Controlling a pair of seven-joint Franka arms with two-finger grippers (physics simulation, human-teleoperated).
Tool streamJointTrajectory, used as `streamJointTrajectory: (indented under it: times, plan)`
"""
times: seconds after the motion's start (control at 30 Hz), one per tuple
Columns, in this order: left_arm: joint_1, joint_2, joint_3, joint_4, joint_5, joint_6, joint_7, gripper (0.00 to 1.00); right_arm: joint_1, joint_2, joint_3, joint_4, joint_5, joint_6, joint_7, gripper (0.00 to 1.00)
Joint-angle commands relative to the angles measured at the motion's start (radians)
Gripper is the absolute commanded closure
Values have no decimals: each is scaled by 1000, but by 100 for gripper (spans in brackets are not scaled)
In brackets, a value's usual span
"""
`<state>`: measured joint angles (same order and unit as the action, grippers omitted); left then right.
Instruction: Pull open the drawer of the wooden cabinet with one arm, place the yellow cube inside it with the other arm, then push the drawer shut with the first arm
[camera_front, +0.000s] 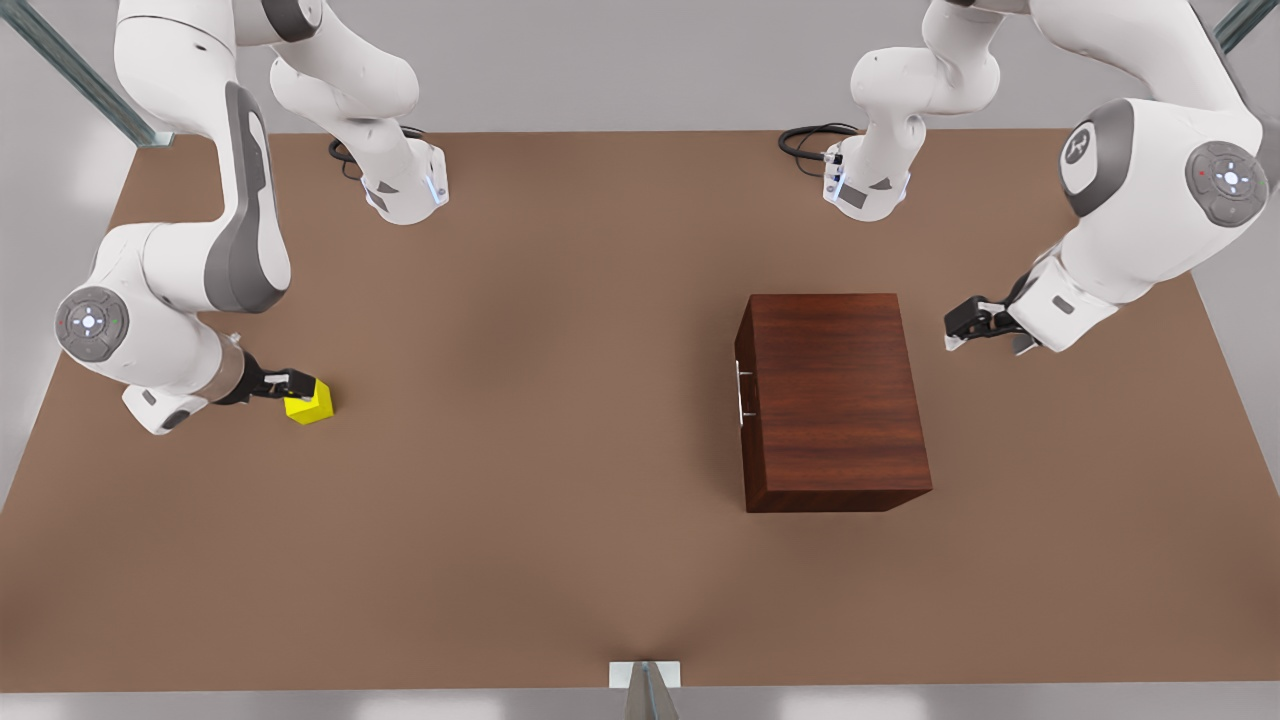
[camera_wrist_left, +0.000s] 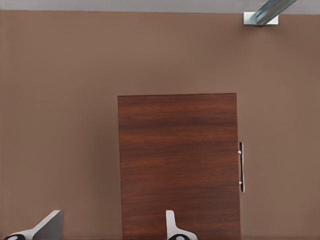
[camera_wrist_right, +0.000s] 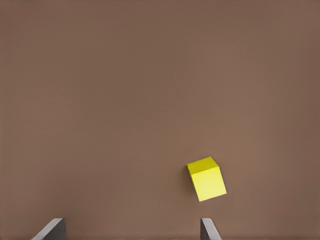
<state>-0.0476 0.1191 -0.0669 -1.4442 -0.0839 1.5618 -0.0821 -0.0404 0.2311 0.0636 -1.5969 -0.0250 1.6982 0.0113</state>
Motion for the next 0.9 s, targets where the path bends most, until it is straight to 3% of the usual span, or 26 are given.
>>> streamJointTrajectory:
  times: [0.0, 0.1, 0.17, 0.3, 0.37, 0.57, 0.63, 0.87]
  plan:
    - [-3, -1, -1, 1, -2, -9, -38, 0, 1, 5, -1, 3, -3, 3, 1, 0]
    - [-125, 42, -14, 40, 75, -8, -146, 0, 1, 11, -1, 20, -1, 3, 1, 0]
    - [-323, 122, -14, 114, 144, -9, -404, 0, 1, 16, -1, 20, -3, 3, 2, 0]
    - [-549, 329, -13, 303, 216, 3, -748, 0, 1, 17, -1, 20, -3, 3, 2, 0]
    - [-623, 407, -13, 320, 285, 49, -873, 0, 1, 17, -1, 20, -3, 3, 1, 0]
    - [-630, 484, -10, 298, 325, 66, -897, 0, 1, 17, -1, 20, -3, 3, 2, 0]
    - [-655, 508, -10, 228, 403, 95, -949, 0, 1, 17, -1, 21, -3, 3, 2, 0]
    - [-590, 582, -4, 225, 349, 98, -1114, 0, 1, 17, -1, 20, -3, 3, 2, 0]
